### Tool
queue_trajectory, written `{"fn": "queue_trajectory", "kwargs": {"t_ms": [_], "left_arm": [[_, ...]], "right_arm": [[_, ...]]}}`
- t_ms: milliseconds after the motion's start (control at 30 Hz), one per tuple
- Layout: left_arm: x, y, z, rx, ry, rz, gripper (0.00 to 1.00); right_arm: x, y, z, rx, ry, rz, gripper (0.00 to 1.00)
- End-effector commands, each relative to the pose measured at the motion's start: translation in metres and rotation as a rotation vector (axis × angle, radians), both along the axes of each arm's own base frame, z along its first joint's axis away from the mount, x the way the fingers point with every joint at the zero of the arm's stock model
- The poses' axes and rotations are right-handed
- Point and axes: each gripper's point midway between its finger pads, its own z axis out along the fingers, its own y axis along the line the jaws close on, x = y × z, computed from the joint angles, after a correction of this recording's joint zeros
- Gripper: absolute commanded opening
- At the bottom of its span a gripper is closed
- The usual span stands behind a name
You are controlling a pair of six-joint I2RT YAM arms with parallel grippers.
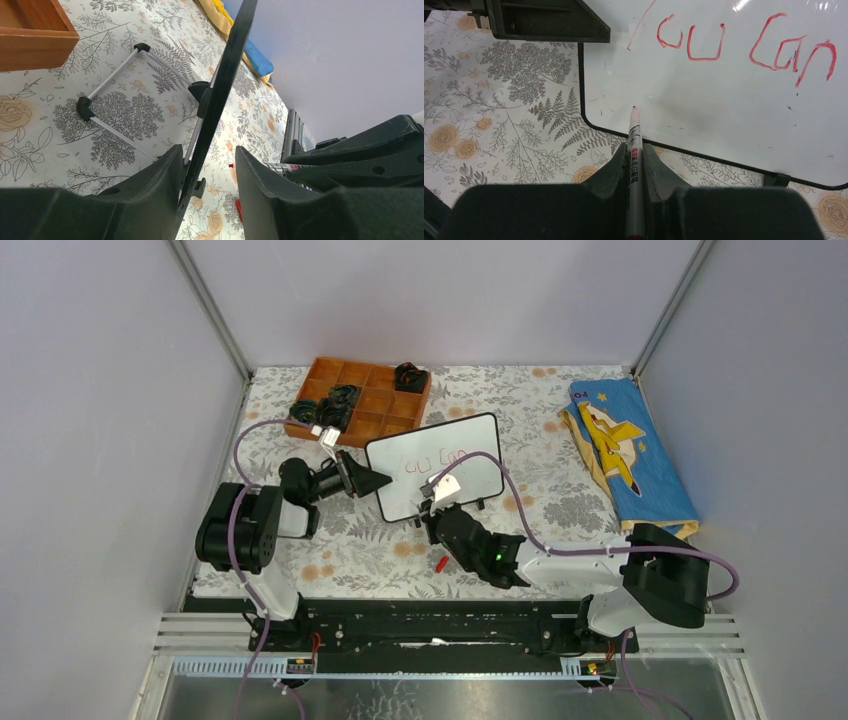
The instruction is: Write a sentence on the whiteboard
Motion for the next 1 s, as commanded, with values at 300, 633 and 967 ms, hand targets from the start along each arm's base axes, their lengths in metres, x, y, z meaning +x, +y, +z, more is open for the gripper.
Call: {"fn": "queue_trajectory", "kwargs": {"t_ms": [300, 633, 967], "left_arm": [[0.006, -0.002, 0.015, 0.009, -0.079, 0.004, 0.50], [0.006, -0.002, 0.016, 0.008, -0.081, 0.001, 0.50], [0.006, -0.003, 0.015, 0.010, -0.074, 0.001, 0.50]], "right_arm": [[0.022, 0.019, 0.036, 0.073, -0.082, -0.087, 0.00], [0.031, 0.022, 0.026, 0.032, -0.074, -0.122, 0.00], [0.036, 0.022, 0.011, 0.004, -0.044, -0.128, 0.00]]}}
